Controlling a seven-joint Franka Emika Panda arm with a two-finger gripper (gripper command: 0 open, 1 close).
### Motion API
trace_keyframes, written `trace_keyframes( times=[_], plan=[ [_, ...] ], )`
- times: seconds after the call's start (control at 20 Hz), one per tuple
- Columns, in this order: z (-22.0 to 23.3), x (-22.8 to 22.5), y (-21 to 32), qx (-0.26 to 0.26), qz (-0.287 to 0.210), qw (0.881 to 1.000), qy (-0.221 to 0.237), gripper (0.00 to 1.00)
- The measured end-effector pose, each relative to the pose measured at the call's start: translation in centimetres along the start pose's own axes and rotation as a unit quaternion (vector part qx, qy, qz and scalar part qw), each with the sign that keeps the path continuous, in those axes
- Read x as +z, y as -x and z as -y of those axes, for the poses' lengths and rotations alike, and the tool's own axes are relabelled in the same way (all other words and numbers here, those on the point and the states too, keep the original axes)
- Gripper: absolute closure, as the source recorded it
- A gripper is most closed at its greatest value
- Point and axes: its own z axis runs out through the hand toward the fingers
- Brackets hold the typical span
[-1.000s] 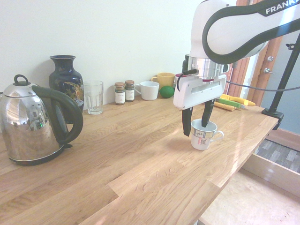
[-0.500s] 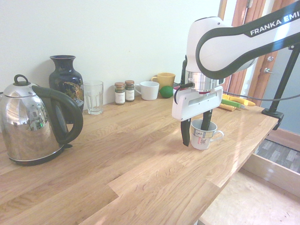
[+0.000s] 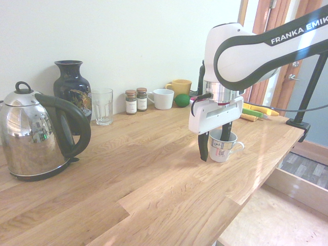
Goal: Put mug in the drawer
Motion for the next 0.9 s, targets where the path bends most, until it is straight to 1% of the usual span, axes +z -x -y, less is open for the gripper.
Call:
trace_keyframes(
  times=[0.9],
  plan=[
    [-0.23,-0.4,-0.24,0.002,-0.003,1.0,-0.002,1.0]
  ],
)
